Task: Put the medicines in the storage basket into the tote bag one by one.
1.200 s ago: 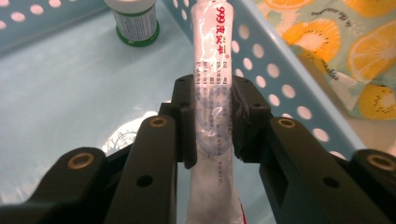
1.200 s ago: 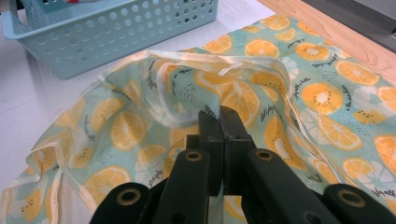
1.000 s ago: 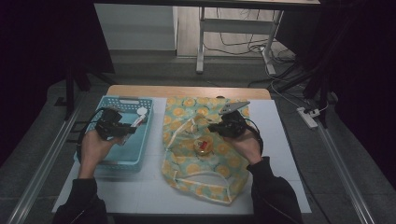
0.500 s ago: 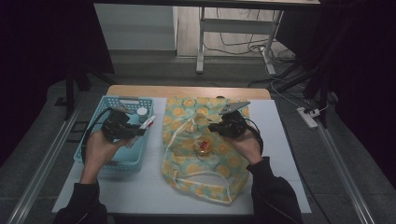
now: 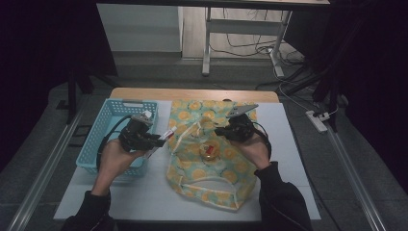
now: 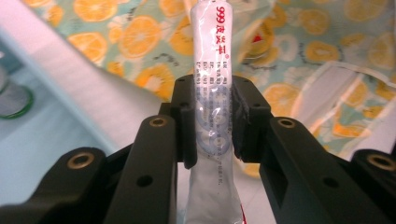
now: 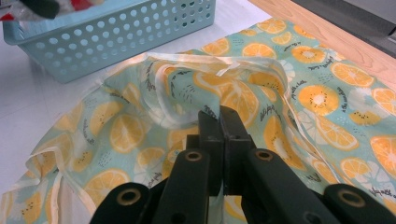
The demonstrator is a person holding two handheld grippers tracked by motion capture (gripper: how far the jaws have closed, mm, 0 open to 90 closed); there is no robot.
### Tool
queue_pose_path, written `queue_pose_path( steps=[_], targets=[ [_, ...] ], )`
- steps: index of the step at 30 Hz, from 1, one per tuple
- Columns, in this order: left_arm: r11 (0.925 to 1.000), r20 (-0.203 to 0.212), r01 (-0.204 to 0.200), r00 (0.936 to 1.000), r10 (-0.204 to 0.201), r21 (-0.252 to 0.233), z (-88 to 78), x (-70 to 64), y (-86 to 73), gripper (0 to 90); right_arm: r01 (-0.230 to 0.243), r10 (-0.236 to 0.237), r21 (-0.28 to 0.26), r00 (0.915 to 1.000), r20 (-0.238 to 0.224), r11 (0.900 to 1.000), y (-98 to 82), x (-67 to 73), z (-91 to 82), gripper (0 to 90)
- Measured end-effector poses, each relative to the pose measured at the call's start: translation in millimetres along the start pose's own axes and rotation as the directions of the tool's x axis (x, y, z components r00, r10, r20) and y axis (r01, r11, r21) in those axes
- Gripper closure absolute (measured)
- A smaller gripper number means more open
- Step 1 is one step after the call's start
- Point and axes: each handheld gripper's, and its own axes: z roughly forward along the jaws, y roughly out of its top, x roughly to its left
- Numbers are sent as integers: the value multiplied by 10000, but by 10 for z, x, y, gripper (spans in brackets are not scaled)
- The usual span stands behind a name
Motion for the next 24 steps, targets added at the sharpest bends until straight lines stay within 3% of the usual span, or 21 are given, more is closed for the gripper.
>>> queue_pose_path(
  steps=[6,24],
  targets=[
    [9995,524,-255,9983,247,164,145,-113,52,728,-6,6,4,10000,-2,10000,3,6,4,890],
    [9920,1259,-998,9880,895,779,591,-447,202,728,35,-35,95,10000,-57,9999,5,23,47,891]
  ],
)
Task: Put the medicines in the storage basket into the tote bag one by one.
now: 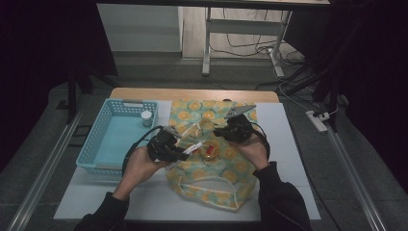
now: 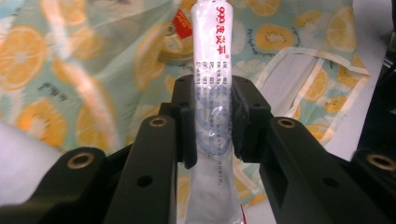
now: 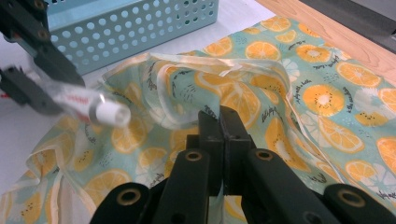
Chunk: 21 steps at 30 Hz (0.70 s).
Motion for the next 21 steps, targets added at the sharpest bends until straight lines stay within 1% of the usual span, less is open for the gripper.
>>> queue_pose_path(
  steps=[6,11,15,21],
  targets=[
    [9998,43,-136,9999,135,170,169,-58,65,728,32,-32,-13,10000,-1,10000,2,9,8,891],
    [9993,13,-202,9998,201,302,275,-71,108,728,39,-39,12,10000,-32,10000,3,15,15,891],
    [9991,-17,-217,9998,218,375,351,-63,134,728,57,-57,36,10000,-41,10000,4,23,24,891],
    [9986,-170,-306,9994,314,428,470,-35,173,727,100,-100,64,9999,-67,9999,8,40,38,891]
  ],
)
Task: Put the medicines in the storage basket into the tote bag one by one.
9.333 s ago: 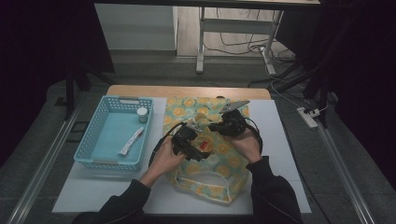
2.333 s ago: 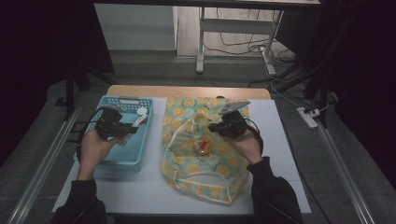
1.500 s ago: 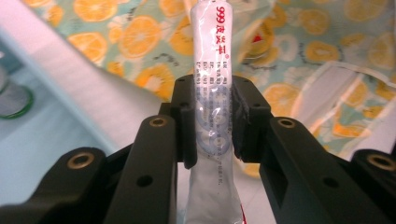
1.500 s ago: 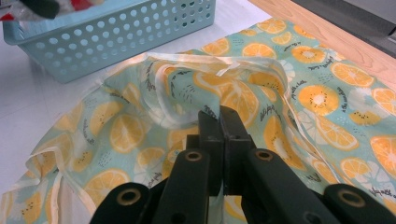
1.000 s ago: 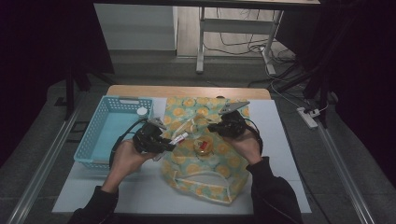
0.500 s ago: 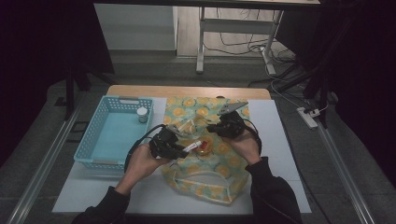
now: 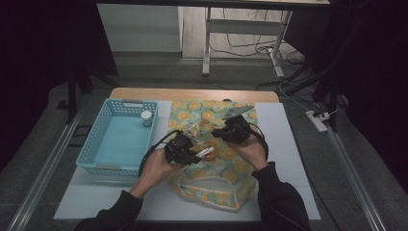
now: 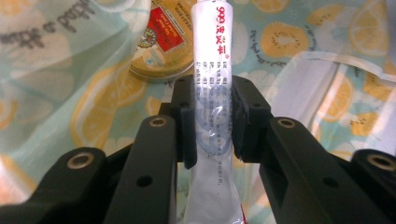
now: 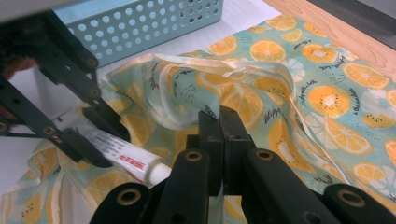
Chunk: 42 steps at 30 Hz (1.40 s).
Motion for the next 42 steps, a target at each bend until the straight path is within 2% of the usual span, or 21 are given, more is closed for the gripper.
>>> queue_pose_path(
  steps=[7,13,16,22,32,36,42],
  targets=[
    [10000,-167,91,9998,-91,-9,106,64,50,728,-8,9,29,10000,-28,10000,-2,5,16,891],
    [9986,-416,444,9981,-456,-286,144,142,116,728,-5,5,84,10000,-47,10000,-4,16,31,891],
    [9972,-601,695,9957,-712,-289,187,181,131,728,-16,17,123,10000,-57,9999,-6,23,43,890],
    [9954,-999,936,9904,-952,-207,252,252,131,727,40,-38,240,10000,-85,9997,-13,35,82,891],
    [9885,-1575,1505,9759,-1508,-137,333,395,108,727,48,-44,391,9999,-114,9992,-30,42,137,890],
    [9869,-1732,1610,9718,-1597,-67,369,429,95,726,70,-64,454,9999,-140,9989,-35,52,160,891],
    [9861,-1671,1662,9720,-1652,-82,387,463,73,714,82,-75,489,9999,-144,9988,-39,55,173,890]
  ],
)
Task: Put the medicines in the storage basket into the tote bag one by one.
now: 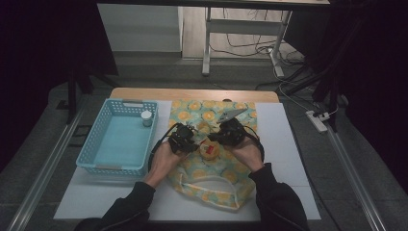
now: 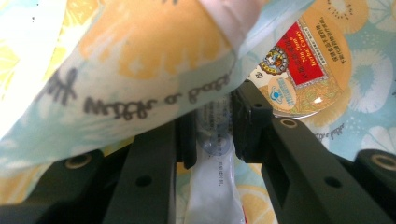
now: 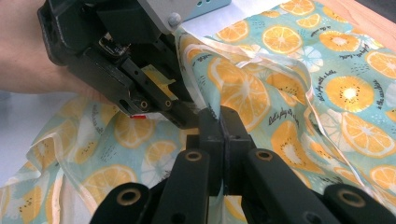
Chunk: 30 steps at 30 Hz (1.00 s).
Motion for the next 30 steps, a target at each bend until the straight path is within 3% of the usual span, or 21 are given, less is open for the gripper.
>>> queue_pose_path(
  steps=[8,19,30],
  targets=[
    [9991,213,-128,9997,136,-395,-95,-15,-7,621,9,-9,5,10000,12,10000,-4,-2,1,891],
    [9928,335,-818,9958,850,-877,-253,-109,-29,416,-27,27,-61,10000,50,10000,-1,-5,-24,890],
    [9869,1026,-862,9896,1006,-1364,-478,-117,-77,260,7,-6,-99,10000,81,10000,3,-5,-41,890]
  ],
)
